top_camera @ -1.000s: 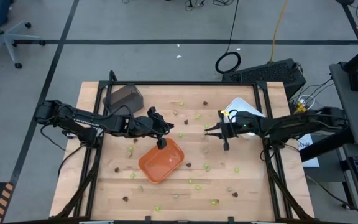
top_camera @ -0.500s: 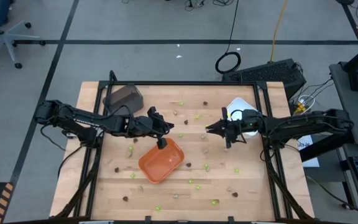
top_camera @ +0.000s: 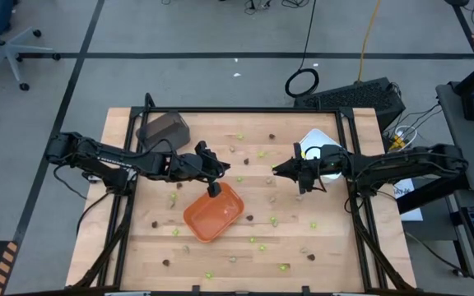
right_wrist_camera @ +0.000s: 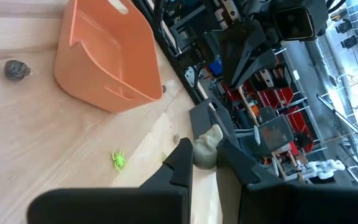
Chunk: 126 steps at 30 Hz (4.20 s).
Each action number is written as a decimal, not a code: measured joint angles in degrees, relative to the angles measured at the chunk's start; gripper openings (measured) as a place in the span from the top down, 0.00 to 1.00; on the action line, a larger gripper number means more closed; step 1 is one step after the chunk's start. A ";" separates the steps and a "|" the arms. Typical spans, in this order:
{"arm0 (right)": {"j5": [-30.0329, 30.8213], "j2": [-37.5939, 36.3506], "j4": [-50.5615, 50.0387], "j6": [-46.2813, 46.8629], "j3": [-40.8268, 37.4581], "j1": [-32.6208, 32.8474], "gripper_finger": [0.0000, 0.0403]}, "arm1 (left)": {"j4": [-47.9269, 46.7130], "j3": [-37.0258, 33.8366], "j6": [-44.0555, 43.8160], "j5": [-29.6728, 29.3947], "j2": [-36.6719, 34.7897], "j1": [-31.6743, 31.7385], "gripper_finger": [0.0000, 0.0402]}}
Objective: Sort Halloween decoration
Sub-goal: Put the small white skull toy into the orange bin
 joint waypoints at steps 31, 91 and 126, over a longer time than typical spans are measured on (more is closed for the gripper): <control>-0.07 0.00 -0.18 58.43 0.00 0.00 0.94 | 0.04 -0.02 -0.28 0.02 -0.04 0.02 0.94; 5.40 -8.33 -28.75 59.00 10.67 -2.66 0.94 | 0.65 -0.01 0.18 -0.08 2.14 -0.81 0.94; -1.78 47.53 21.99 63.40 27.96 10.19 0.94 | -13.82 -5.22 -1.88 -17.64 -5.27 -14.73 0.94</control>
